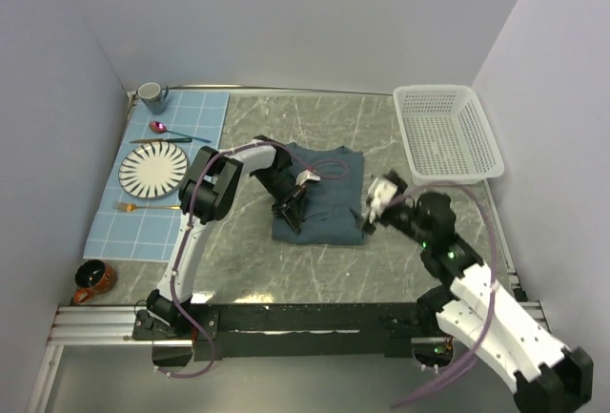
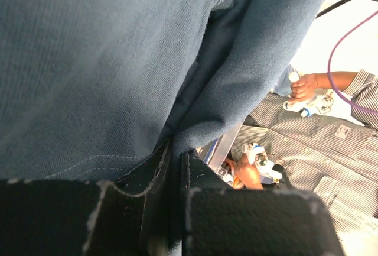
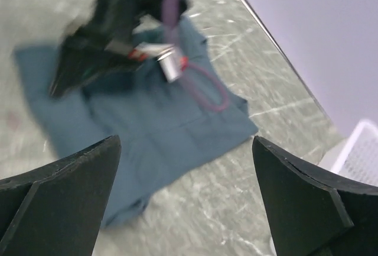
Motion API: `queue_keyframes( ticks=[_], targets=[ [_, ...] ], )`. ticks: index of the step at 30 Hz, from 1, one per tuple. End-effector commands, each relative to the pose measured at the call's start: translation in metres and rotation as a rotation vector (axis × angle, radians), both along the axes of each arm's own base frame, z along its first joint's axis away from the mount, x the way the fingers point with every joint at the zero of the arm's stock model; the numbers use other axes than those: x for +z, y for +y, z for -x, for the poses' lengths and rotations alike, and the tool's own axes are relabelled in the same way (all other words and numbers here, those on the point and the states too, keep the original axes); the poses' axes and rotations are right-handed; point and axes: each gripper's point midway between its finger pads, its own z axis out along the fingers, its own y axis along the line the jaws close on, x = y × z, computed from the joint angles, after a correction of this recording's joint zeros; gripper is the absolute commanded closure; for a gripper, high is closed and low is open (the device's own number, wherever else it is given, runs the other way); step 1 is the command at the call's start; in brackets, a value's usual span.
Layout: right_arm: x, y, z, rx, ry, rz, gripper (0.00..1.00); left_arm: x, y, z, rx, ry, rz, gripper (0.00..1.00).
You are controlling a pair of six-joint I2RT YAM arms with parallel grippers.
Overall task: Roll the t-shirts
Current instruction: Roll the T-shirt to the center of the board.
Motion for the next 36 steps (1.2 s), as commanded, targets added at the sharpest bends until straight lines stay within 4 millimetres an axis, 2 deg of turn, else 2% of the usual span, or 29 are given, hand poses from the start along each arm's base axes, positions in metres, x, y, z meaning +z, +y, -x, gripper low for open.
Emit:
queue_keyframes(
  ticks=[1, 3, 4, 5, 7, 8, 13, 18, 27, 29, 31, 32, 34, 36],
  targets=[
    [-0.048, 0.014, 0.055, 0.335, -0.083, 0.232, 0.05, -0.051, -0.002, -0.014, -0.089, -0.169, -0.047, 0.88],
    [-0.061, 0.017, 0.067, 0.44, -0.171, 0.32, 0.11, -0.052, -0.001, -0.012, -0.093, -0.171, -0.05, 0.88],
    [-0.058, 0.021, 0.069, 0.464, -0.238, 0.326, 0.13, -0.051, -0.001, -0.013, -0.093, -0.178, -0.048, 0.88],
    [-0.071, 0.022, 0.073, 0.506, -0.286, 0.369, 0.13, -0.053, -0.001, -0.013, -0.092, -0.182, -0.047, 0.87],
    [-0.071, 0.027, 0.073, 0.543, -0.394, 0.399, 0.12, -0.053, -0.001, -0.009, -0.087, -0.172, -0.045, 0.87],
    [-0.081, 0.028, 0.077, 0.571, -0.406, 0.414, 0.12, -0.055, 0.0, -0.006, -0.083, -0.164, -0.047, 0.87],
    [-0.102, 0.038, 0.082, 0.662, -0.445, 0.457, 0.15, -0.056, 0.002, -0.001, -0.077, -0.145, -0.045, 0.87],
    [-0.121, 0.043, 0.066, 0.631, -0.46, 0.512, 0.18, -0.057, 0.003, 0.003, -0.071, -0.145, -0.045, 0.87],
    [-0.15, 0.045, 0.055, 0.626, -0.482, 0.608, 0.2, -0.056, 0.002, 0.002, -0.071, -0.139, -0.038, 0.87],
    [-0.163, 0.042, 0.052, 0.617, -0.463, 0.65, 0.2, -0.057, 0.001, 0.001, -0.072, -0.133, -0.037, 0.87],
    [-0.159, 0.042, 0.041, 0.568, -0.49, 0.666, 0.2, -0.057, 0.0, 0.001, -0.068, -0.129, -0.033, 0.87],
    [-0.168, 0.041, 0.041, 0.572, -0.467, 0.685, 0.2, -0.056, -0.001, 0.0, -0.069, -0.13, -0.033, 0.87],
    [-0.163, 0.042, 0.031, 0.53, -0.497, 0.707, 0.21, -0.057, -0.002, -0.001, -0.068, -0.128, -0.03, 0.87],
    [-0.171, 0.041, 0.029, 0.539, -0.484, 0.733, 0.25, -0.057, -0.002, -0.001, -0.069, -0.123, -0.031, 0.87]
  ],
)
